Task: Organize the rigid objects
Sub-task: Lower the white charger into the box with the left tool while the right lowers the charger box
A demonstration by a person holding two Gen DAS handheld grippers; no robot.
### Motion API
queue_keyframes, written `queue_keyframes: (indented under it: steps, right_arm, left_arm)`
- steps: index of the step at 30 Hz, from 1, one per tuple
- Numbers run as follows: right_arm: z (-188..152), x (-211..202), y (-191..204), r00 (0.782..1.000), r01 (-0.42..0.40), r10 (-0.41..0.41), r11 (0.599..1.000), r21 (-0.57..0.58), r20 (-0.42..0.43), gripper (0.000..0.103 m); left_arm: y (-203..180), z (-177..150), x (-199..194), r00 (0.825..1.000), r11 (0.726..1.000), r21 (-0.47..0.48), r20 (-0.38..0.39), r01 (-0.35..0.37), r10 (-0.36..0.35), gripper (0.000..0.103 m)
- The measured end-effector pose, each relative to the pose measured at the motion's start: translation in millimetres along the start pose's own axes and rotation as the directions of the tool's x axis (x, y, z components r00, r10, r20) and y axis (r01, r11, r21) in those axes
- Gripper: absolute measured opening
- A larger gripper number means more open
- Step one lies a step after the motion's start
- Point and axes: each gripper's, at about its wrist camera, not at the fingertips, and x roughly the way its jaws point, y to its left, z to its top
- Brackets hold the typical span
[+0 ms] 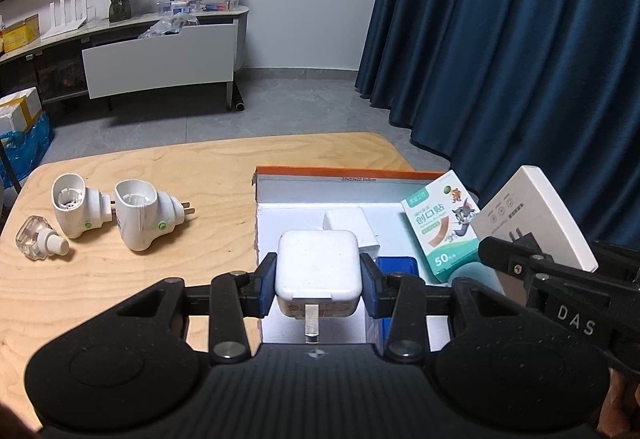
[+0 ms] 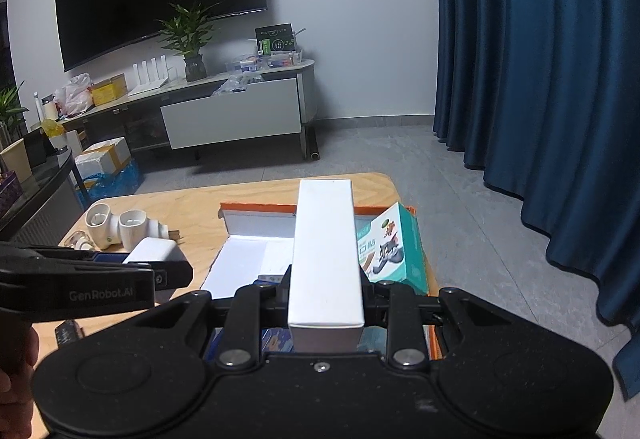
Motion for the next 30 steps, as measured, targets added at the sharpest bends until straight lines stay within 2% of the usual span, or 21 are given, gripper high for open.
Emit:
queue_keyframes:
  steps: [30]
  right_arm:
    - [17,66,-9,0.999,-0.019,0.019,1.0,0.008,-0.047,0.032]
  left_arm:
    - [8,16,49,0.999,0.999,-0.022,-0.049,-0.025,0.024,0.042]
